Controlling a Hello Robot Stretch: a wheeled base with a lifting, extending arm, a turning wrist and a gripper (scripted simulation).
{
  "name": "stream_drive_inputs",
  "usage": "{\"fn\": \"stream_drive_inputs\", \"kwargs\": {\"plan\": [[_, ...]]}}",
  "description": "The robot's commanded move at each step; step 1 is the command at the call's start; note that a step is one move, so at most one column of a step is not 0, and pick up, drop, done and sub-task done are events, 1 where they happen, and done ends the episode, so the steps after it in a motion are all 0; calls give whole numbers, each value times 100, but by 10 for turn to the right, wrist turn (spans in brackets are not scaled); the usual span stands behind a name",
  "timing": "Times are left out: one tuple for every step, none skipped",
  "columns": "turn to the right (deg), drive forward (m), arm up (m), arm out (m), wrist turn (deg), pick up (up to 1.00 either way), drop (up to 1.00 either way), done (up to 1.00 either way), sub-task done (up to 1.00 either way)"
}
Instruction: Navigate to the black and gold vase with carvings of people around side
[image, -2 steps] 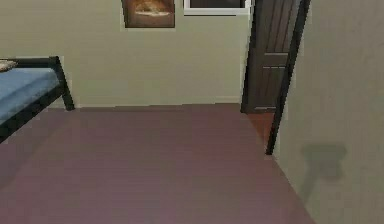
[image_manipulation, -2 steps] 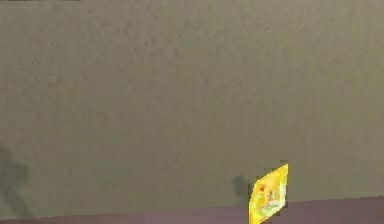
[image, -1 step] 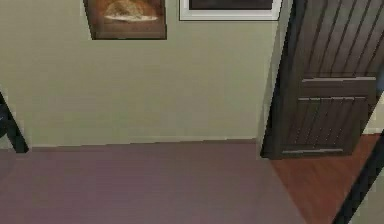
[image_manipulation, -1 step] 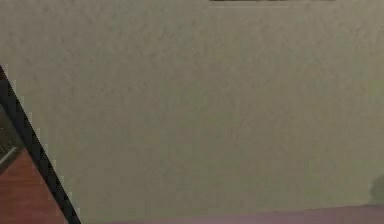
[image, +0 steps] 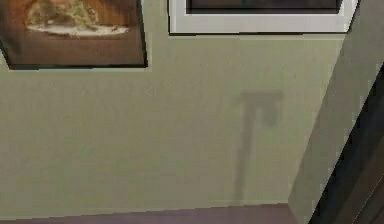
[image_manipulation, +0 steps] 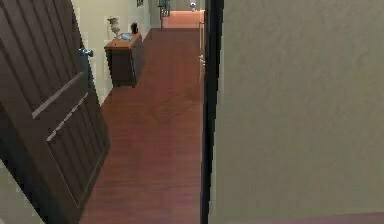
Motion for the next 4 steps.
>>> {"fn": "stream_drive_inputs", "kwargs": {"plan": [[450, 0, 0, 0, 0, 0, 0, 0, 0], [300, 0, 0, 0, 0, 0, 0, 0, 0], [0, 100, 0, 0, 0, 0, 0, 0, 0], [30, 0, 0, 0, 0, 0, 0, 0, 0]]}}
